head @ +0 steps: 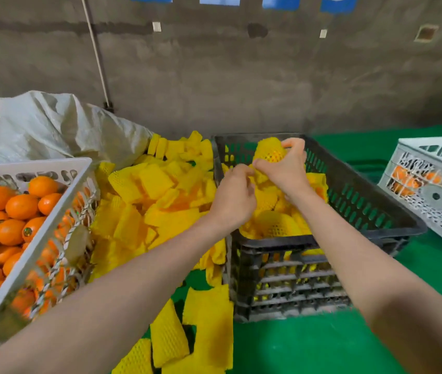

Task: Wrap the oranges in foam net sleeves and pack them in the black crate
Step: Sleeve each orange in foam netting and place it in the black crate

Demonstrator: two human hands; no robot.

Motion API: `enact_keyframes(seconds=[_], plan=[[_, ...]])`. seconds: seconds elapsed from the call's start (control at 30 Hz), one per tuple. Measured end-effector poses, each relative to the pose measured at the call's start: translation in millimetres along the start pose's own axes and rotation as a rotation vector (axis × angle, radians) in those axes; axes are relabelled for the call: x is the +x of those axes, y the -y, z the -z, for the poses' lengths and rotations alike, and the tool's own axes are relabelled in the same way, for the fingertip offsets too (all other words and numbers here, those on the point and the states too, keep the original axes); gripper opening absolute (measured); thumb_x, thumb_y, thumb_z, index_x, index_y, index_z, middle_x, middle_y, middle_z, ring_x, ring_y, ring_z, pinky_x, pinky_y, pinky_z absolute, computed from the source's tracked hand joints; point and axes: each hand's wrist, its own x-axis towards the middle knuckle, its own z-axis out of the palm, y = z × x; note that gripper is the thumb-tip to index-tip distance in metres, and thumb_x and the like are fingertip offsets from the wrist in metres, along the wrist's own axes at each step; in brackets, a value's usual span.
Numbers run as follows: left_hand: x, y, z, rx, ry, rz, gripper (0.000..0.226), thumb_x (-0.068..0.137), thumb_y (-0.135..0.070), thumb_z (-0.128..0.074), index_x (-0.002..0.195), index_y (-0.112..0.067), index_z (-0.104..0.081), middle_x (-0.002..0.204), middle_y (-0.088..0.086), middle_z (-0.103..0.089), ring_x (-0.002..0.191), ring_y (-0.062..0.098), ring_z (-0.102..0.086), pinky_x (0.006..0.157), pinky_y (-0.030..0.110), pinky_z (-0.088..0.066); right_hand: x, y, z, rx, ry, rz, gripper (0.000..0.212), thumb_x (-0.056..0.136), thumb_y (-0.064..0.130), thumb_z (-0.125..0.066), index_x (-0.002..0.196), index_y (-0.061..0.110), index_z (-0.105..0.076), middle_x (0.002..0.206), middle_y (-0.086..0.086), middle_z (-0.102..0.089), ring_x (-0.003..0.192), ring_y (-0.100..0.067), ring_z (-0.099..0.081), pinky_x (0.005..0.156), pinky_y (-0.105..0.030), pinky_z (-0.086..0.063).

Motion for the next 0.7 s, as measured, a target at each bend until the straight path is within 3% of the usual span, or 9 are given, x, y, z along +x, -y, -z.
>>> enact_keyframes(seconds=[0.1,0.2,0.33,0.4,0.47,0.57,0.63,0.7], plan=[[11,-7,-26,0.416,0.356,-0.11,0.031,0.092,-0.016,-0.054,0.122,-0.008,-0.05,0.119,0.015,-0.056,0.11,0.035,-0.053,0.079,0.041,-0.044,41,-25,10,-0.251,0.082,-0.076,0.055,0.067,0.023,-0.077,0.111,0.018,-0.043,0.12,-0.01,-0.031,0.104,-0.021,-0.042,0.085,-0.027,-0.038],[7,-5,-40,0.717,0.495,-0.23,0.027,0.088,-0.004,-0.049,0.114,-0.007,-0.052,0.108,0.015,-0.058,0.097,0.037,-0.058,0.062,0.037,-0.04,78,-45,5,-0.46,0.119,-0.07,0.054,0.071,0.021,-0.076,0.115,0.019,-0.046,0.131,-0.014,-0.024,0.103,-0.034,-0.051,0.088,-0.035,-0.043],[7,1,-41,0.71,0.385,-0.221,0.026,0.085,-0.004,-0.051,0.111,-0.007,-0.055,0.096,0.014,-0.06,0.088,0.037,-0.06,0.059,0.034,-0.035,113,-75,-16,-0.568,0.133,-0.02,0.057,0.08,0.019,-0.072,0.128,0.017,-0.042,0.137,-0.019,-0.025,0.115,-0.043,-0.045,0.095,-0.041,-0.041],[8,3,-41,0.684,0.365,-0.203,0.025,0.084,-0.007,-0.052,0.109,-0.008,-0.056,0.082,0.008,-0.052,0.078,0.032,-0.056,0.057,0.033,-0.034,121,-94,-26,-0.626,0.233,-0.01,0.061,0.085,0.025,-0.066,0.138,0.017,-0.035,0.14,-0.021,-0.027,0.123,-0.044,-0.039,0.103,-0.044,-0.035],[8,5,-42,0.656,0.354,-0.184,0.024,0.084,-0.011,-0.053,0.108,-0.009,-0.057,0.077,0.004,-0.046,0.072,0.028,-0.05,0.055,0.032,-0.033,123,-111,-32,-0.717,0.35,-0.028,0.069,0.088,0.033,-0.061,0.146,0.024,-0.023,0.149,-0.022,-0.017,0.133,-0.046,-0.027,0.11,-0.049,-0.026],[9,5,-42,0.605,0.311,-0.165,0.022,0.088,-0.02,-0.053,0.108,-0.011,-0.058,0.085,0.008,-0.059,0.08,0.031,-0.058,0.058,0.032,-0.035,123,-114,-31,-0.798,0.32,-0.049,0.082,0.084,0.04,-0.062,0.147,0.037,-0.009,0.156,-0.016,0.011,0.141,-0.046,0.003,0.111,-0.06,-0.006],[9,5,-42,0.596,0.285,-0.156,0.025,0.092,-0.028,-0.051,0.111,-0.012,-0.058,0.097,0.01,-0.064,0.087,0.033,-0.061,0.061,0.034,-0.04,120,-106,-33,-0.89,0.284,0.067,0.083,0.081,0.036,-0.062,0.147,0.035,-0.012,0.156,-0.015,0.014,0.141,-0.043,0.011,0.11,-0.062,0.002],[8,6,-43,0.603,0.269,-0.137,0.031,0.094,-0.033,-0.05,0.115,-0.012,-0.059,0.105,0.011,-0.065,0.094,0.033,-0.061,0.071,0.038,-0.046,112,-91,-37,-0.919,0.275,0.177,0.073,0.081,0.034,-0.06,0.145,0.029,-0.024,0.157,-0.015,0.008,0.142,-0.041,0.009,0.11,-0.061,0.003]])
